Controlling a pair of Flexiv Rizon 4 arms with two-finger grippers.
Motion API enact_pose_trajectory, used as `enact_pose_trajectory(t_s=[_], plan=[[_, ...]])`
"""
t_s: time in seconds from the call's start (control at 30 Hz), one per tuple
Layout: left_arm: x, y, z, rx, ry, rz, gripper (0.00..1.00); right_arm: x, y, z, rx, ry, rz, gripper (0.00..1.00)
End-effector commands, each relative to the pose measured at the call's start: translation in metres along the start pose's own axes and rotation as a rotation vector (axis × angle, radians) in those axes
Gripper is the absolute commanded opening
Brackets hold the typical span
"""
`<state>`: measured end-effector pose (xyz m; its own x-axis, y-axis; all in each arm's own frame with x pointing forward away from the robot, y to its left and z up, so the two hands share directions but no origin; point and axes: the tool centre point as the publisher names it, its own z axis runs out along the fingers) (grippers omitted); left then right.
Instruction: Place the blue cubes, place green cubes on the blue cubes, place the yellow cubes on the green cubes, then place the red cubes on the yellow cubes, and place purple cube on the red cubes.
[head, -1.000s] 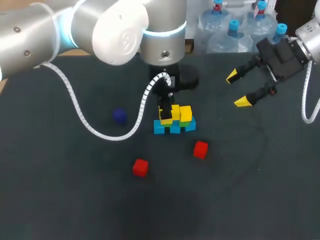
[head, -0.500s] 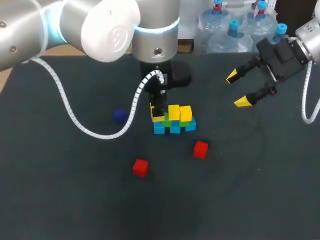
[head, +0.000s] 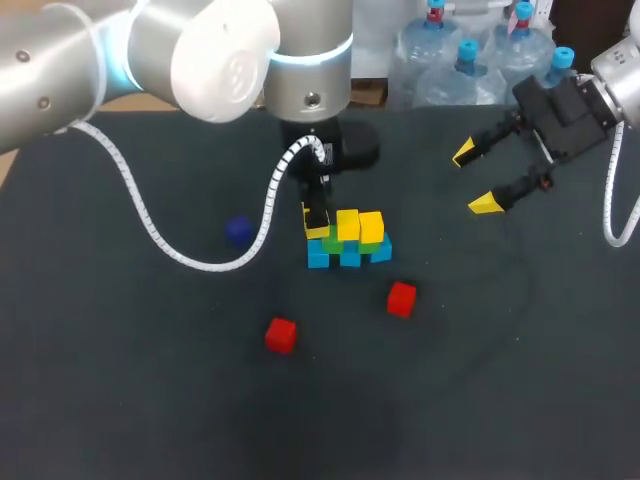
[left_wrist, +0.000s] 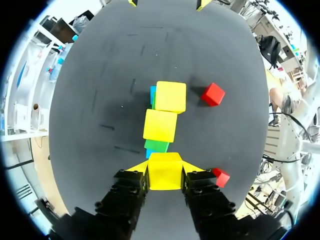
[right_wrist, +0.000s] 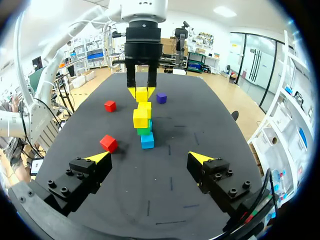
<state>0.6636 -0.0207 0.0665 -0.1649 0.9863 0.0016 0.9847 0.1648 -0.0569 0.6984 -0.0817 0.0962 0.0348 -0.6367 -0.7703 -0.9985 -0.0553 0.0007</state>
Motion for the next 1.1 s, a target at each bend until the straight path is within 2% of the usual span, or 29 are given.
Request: enact_pose_trajectory(t_s=[0.03, 0.4, 1.1], plan=[[-0.003, 0.005, 0.002, 0.015, 0.007, 0.003, 0.00, 0.000, 0.000, 0.000, 0.001, -0.001, -0.001, 1.00], [-0.013, 0.009, 0.004, 0.022, 0.016, 0.025, 0.00, 0.000, 0.000, 0.000, 0.001, -0.001, -0.001, 1.00], [-0.014, 0.007, 0.010, 0.035, 0.017, 0.028, 0.00, 0.000, 0.000, 0.000, 0.001, -0.001, -0.001, 1.00]])
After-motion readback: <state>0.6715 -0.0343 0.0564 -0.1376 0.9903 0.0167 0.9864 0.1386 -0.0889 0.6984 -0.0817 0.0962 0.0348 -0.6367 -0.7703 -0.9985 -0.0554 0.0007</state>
